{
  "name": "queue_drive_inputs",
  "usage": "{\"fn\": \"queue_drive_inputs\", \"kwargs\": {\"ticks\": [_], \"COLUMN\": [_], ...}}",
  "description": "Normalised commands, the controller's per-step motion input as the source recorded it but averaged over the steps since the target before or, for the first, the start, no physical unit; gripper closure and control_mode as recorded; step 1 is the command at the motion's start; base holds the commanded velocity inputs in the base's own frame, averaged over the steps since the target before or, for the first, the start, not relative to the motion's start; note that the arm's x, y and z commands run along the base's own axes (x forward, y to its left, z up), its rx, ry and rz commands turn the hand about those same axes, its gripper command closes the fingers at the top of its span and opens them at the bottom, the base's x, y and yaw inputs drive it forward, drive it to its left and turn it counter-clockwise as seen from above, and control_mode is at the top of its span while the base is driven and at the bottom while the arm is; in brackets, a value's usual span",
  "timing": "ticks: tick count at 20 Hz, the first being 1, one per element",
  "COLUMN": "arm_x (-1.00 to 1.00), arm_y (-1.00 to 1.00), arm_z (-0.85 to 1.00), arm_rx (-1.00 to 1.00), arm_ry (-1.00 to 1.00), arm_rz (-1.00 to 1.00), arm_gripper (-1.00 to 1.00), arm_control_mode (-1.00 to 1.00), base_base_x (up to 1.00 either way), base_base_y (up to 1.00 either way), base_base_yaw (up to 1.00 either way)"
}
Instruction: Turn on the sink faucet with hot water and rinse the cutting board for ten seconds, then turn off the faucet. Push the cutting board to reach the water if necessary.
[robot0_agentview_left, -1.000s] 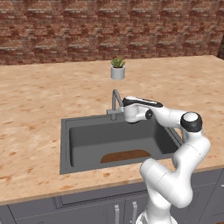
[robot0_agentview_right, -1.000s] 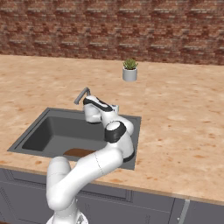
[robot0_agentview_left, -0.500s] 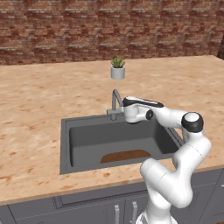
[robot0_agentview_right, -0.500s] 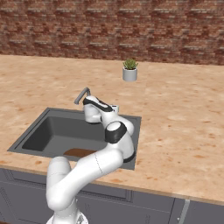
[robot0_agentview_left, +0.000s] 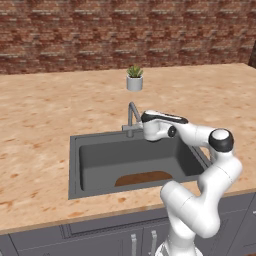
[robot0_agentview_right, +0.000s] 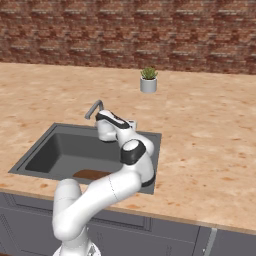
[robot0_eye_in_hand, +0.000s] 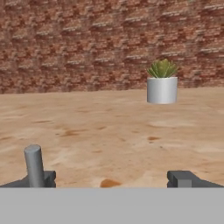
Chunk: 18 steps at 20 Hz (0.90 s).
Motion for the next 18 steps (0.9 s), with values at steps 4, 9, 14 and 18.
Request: {"fn": "queue_drive_inputs", "kwargs": {"ticks": [4, 9, 14, 18], "arm_x": [-0.06, -0.17, -0.26, -0.46], "arm_y": [-0.86, -0.90, -0.81, -0.65], "arm_z": [0.00, 0.00, -0.01, 0.00], "arm_rx": [0.04, 0.04, 0.01, 0.00], "arm_ry": [0.00, 0.00, 0.00, 0.00], "arm_rz": [0.06, 0.07, 0.08, 0.08], "arm_gripper": [-1.00, -1.00, -1.00, -1.00], "arm_control_mode": [-1.00, -1.00, -1.00, -1.00], "base_base_x": [0.00, 0.00, 0.00, 0.00], "base_base_y": [0.00, 0.00, 0.00, 0.00], "base_base_yaw": [0.00, 0.00, 0.00, 0.00]}}
